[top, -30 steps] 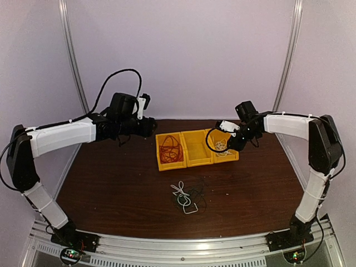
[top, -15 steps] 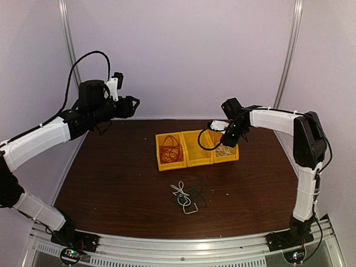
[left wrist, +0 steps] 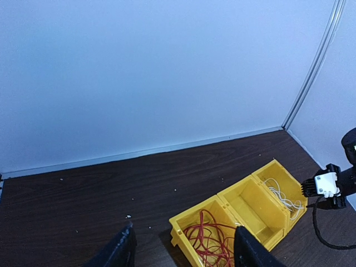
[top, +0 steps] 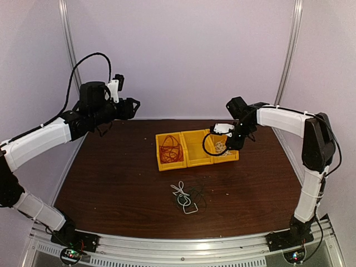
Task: Untangle the cables
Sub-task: Adjust the untangled cable in the bin.
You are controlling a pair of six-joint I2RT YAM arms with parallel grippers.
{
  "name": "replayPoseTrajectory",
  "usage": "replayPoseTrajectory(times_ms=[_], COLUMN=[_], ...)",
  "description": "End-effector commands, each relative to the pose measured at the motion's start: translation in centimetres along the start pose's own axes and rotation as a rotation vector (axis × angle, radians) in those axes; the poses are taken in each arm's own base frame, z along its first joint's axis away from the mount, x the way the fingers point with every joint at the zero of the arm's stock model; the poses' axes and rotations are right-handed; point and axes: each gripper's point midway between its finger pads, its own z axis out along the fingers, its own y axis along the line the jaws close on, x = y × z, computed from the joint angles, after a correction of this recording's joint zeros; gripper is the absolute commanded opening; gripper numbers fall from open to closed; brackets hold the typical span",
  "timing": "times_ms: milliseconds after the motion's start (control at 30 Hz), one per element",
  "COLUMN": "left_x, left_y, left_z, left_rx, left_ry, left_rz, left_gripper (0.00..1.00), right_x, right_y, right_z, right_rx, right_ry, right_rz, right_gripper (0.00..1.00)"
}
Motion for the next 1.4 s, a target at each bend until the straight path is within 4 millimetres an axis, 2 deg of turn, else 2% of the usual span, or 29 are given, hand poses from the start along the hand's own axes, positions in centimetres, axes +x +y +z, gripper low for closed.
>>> replayPoseTrajectory(times_ms=[0,133,333,467,667,933,1000,1133,1233,1367], left_x=[-0.8,-1.0,-1.1,-1.2,-0.8,-0.4,-0.3,-0.2,0.0,0.1], left_y=[0.3,0.4,0.5,0.5,0.3,0.3,0.3,0.2,0.2,0.3], left_z=[0.0,-0.1,-0.2,-0.3,0.0,0.1,0.2,0.3,0.4,0.5], left_rx=[-0.004,-0.007,-0.006,0.004,0.015,0.017,0.019,0.023,0.022,0.021], left_ry=[-0.040,-0.045,-0.047,-0.053,-0.040,-0.031,-0.029,-0.023,-0.021,-0.017], left_rz=[-0.001,0.001,-0.001,-0.009,-0.015,-0.017,-0.018,-0.021,-0.021,-0.019], left_gripper=[0.61,0.61,0.61,0.61,0.60,0.60,0.60,0.60,0.60,0.60], right_x=[0.2,-0.3,-0.6,-0.9,-0.9,-1.7,-1.6,-1.6,-1.5,-0.8], right_y=[0.8,-0.5,-1.5,-1.9,-2.1,-3.6,-3.5,-1.6,0.3,1.4], right_z=[1.5,3.1,5.6,5.8,4.4,-0.8,-1.3,-1.4,-0.7,0.4], right_rx=[-0.023,0.023,0.058,0.070,0.085,0.154,0.149,0.076,0.009,-0.023], right_ry=[0.040,0.057,0.084,0.077,0.059,-0.009,-0.012,-0.036,-0.037,-0.014], right_rz=[-0.011,0.025,0.058,0.087,0.106,0.124,0.126,0.108,0.082,0.072], right_gripper=[0.51,0.51,0.50,0.49,0.49,0.50,0.50,0.50,0.50,0.50])
